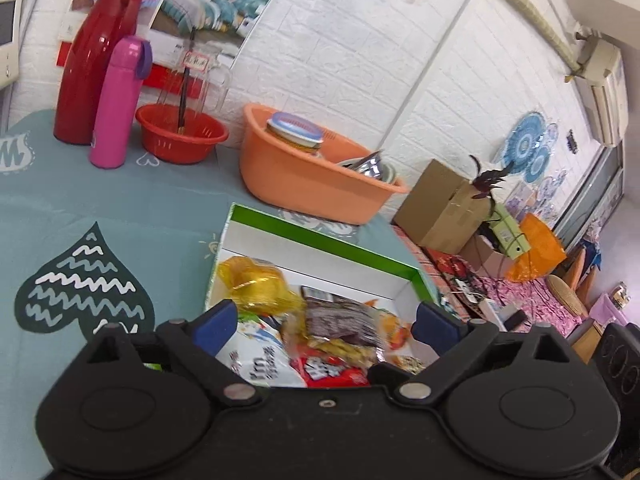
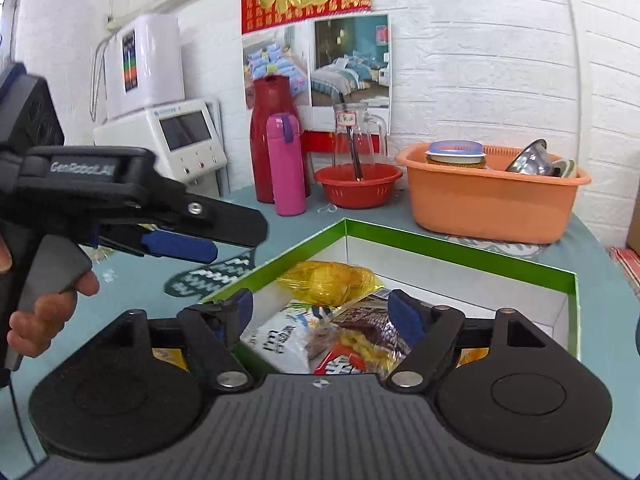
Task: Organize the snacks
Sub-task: 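Move both grippers back down to the snack pile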
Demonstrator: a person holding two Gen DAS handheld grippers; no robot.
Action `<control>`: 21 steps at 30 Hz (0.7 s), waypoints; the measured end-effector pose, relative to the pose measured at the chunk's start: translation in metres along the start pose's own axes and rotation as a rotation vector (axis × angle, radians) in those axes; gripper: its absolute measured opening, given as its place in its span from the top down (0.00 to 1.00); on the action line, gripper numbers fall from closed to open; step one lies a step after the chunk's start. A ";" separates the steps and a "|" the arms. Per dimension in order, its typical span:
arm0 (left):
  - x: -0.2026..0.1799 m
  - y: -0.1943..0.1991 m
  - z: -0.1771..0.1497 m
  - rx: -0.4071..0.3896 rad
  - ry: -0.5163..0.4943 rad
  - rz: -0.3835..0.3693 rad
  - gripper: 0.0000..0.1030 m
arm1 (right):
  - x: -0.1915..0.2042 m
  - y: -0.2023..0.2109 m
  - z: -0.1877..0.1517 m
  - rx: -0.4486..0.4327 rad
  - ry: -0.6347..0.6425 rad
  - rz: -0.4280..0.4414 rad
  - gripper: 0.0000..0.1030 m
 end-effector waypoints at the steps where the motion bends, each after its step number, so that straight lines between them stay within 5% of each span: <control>1: -0.006 0.010 -0.003 -0.006 -0.015 0.009 0.00 | 0.003 0.012 0.001 -0.011 -0.011 0.008 0.00; 11: -0.021 0.083 -0.073 0.018 -0.045 0.023 0.00 | 0.029 0.113 -0.018 -0.096 -0.057 0.055 0.00; 21: 0.016 0.113 -0.150 0.074 0.125 0.015 0.00 | 0.084 0.128 -0.073 -0.007 -0.052 0.174 0.00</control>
Point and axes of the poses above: each gripper's, at about its wrist camera, not at the fingertips, and y roughly against the way its jaws point, x to its left, z to its top, the point moved 10 cm from there along -y, roughly the way its jaws point, and after that the axes turned 7 degrees about y, right-handed, at the moved point
